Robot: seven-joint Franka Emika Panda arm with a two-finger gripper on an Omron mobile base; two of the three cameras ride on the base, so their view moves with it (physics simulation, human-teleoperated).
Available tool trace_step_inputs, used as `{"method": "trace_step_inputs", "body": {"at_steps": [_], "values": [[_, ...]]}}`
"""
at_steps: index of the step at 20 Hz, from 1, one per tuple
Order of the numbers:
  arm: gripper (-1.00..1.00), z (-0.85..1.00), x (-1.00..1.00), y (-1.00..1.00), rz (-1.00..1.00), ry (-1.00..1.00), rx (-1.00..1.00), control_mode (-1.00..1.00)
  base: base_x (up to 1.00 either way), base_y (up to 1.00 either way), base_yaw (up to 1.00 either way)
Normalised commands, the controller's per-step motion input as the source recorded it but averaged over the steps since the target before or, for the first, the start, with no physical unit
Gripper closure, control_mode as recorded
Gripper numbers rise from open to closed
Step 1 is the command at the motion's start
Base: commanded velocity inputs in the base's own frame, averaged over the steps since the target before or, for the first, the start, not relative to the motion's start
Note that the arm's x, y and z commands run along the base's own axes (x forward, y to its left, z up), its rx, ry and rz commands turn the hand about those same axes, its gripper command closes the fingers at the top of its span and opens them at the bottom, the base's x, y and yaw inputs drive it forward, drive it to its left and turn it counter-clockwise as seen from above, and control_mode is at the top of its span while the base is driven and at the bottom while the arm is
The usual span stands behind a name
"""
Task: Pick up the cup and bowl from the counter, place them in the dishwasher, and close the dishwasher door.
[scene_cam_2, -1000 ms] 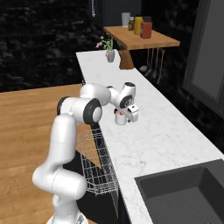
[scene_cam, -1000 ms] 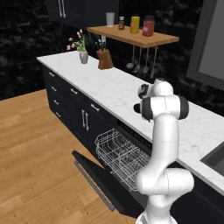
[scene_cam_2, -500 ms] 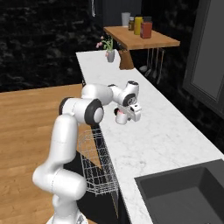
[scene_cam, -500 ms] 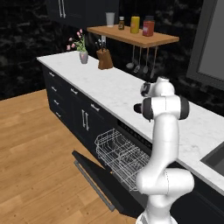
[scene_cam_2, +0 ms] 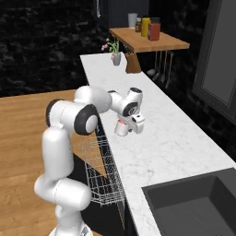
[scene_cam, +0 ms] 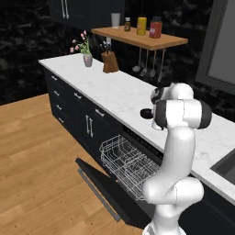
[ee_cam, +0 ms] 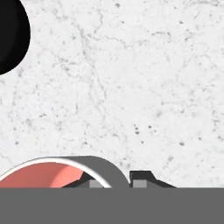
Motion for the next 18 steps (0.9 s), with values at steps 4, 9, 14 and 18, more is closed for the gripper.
{"method": "trace_step_inputs", "body": {"at_steps": [4,9,14,18], "values": [[1.0,0.26,-0.9,0.59,-0.05,-0.12,-0.04,-1.0,0.0,0.0,0.0],[1.0,0.39,-0.85,0.61,-0.03,-0.08,-0.01,-1.0,0.0,0.0,0.0],[1.0,0.14,-0.77,0.74,-0.04,-0.03,-0.03,-1.0,0.0,0.0,0.0],[1.0,0.0,-0.58,0.82,-0.1,0.0,-0.09,-1.0,0.0,0.0,0.0]]}}
